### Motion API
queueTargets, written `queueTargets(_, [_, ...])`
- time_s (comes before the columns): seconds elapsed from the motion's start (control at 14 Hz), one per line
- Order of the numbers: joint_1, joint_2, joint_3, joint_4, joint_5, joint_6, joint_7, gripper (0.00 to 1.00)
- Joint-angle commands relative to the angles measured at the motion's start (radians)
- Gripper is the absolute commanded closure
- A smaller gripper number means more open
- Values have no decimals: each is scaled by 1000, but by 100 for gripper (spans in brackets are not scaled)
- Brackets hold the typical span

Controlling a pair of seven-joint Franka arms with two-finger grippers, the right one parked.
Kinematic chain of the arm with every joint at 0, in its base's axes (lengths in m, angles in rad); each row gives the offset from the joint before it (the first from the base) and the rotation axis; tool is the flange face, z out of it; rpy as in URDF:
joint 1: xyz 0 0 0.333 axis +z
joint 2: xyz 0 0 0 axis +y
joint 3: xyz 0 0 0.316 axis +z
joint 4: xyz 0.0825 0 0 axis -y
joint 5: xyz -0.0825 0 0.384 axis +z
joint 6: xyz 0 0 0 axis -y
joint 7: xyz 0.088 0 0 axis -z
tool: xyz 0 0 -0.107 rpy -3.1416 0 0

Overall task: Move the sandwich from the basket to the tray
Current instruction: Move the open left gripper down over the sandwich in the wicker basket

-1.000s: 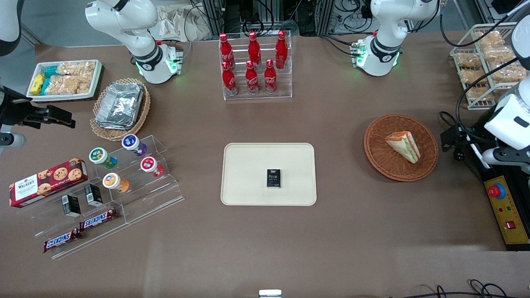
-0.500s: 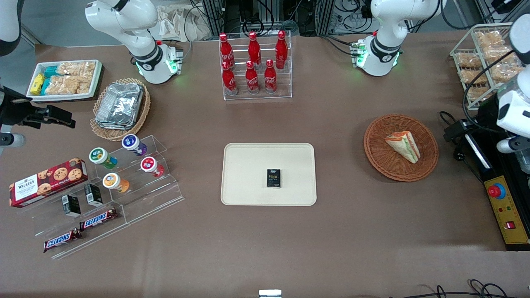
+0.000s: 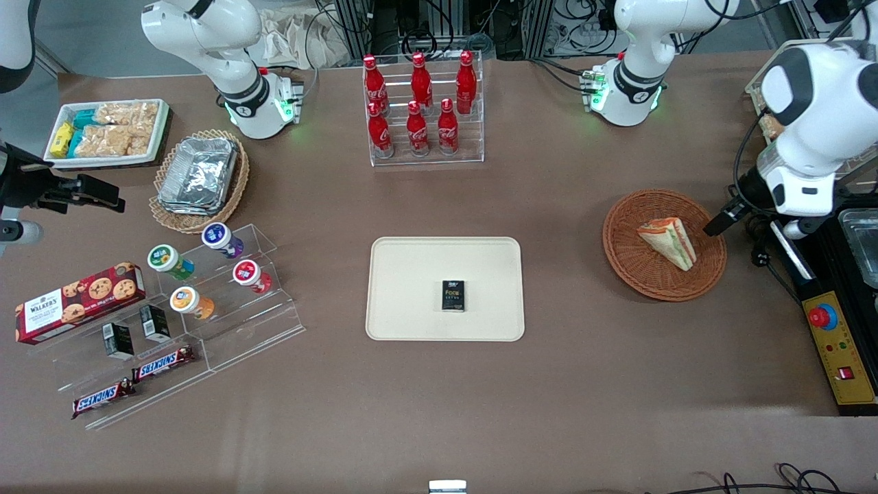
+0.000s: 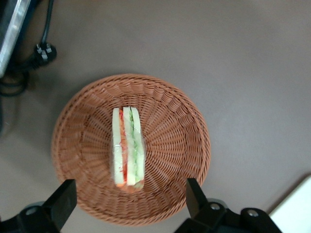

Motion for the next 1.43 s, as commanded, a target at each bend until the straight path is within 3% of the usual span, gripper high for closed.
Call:
queueTargets(0.0, [-4, 42, -10, -113, 20, 181, -140, 0])
queueTargets(0.43, [-22, 190, -18, -180, 17, 406, -234, 0])
queueTargets(0.86, [-34, 233, -18, -201, 20, 424, -234, 2])
queueTargets(0.93, [-34, 240, -18, -201, 20, 427, -231, 41])
queueTargets(1.0, [-34, 243, -18, -201, 22, 426, -219, 99])
queueTargets(1.21, [-37, 257, -19, -198, 109, 417, -210, 100])
queueTargets(1.36, [-37, 260, -18, -198, 129, 403, -170, 100])
